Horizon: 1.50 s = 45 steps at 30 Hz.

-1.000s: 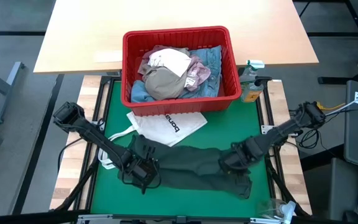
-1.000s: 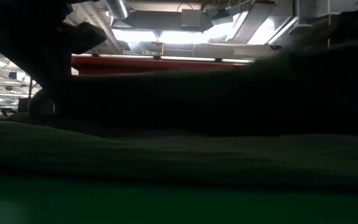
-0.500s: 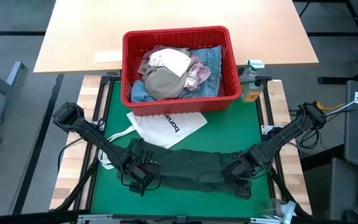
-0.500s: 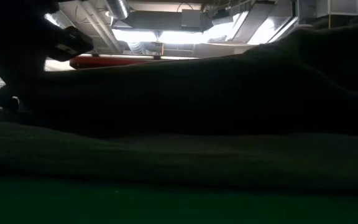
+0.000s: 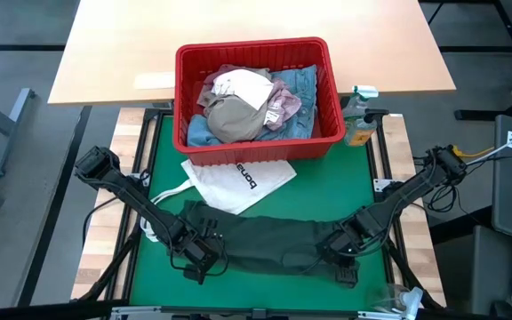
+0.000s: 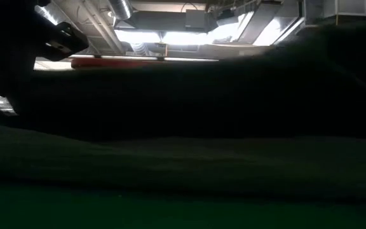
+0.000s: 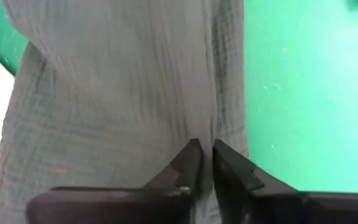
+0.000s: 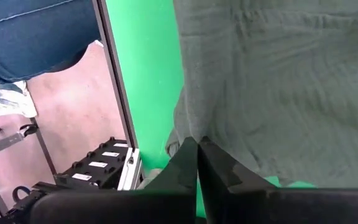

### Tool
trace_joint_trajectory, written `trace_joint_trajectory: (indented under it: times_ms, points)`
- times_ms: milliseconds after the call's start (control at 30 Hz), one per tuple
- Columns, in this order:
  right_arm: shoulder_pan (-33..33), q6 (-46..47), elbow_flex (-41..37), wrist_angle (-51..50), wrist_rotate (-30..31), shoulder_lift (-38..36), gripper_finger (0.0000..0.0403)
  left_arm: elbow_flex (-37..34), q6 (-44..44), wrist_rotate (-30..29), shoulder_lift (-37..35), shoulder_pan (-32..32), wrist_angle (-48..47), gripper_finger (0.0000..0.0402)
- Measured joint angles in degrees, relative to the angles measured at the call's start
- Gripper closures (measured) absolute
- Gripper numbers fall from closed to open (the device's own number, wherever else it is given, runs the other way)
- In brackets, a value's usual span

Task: Fold laundry
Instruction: Fold the green shirt

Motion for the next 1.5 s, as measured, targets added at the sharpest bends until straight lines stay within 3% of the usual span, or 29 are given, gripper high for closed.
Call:
trace_joint_trajectory:
  times_ms: [267, 467, 767, 1000, 1233, 1333, 1500]
  points:
    - [0.0, 0.1, 0.0, -0.1, 2.7, 0.0, 0.0308, 0.0, -0.2, 0.1, 0.0, 0.0, 0.0, 0.0294]
    - [-0.2, -0.1, 0.0, 0.1, 3.1, 0.0, 0.0260, 0.0, -0.2, 0.1, 0.0, 0.7, 0.0, 0.0287]
    - [-0.6, -1.9, 0.0, 3.6, 15.5, 0.3, 0.0264, -0.1, -0.1, 1.3, -1.0, 3.3, -5.9, 0.0293]
    - [-2.5, -3.5, -0.1, 3.9, 13.8, 3.5, 0.0265, -0.1, -1.6, 7.4, -4.0, 5.8, -10.3, 0.0294]
    - [-3.9, -8.6, 0.0, 4.6, 8.6, 6.8, 0.0265, -0.1, -11.7, 17.3, -7.4, 5.2, -22.5, 0.0294]
    - [-3.9, -9.4, -0.1, 4.7, 8.6, 7.5, 0.0265, -0.1, -16.0, 16.8, -7.7, 3.1, -26.5, 0.0294]
    - [-3.9, -9.4, -0.1, 4.7, 8.6, 7.6, 0.0265, -0.1, -18.2, 11.1, -7.2, -1.1, -26.4, 0.0294]
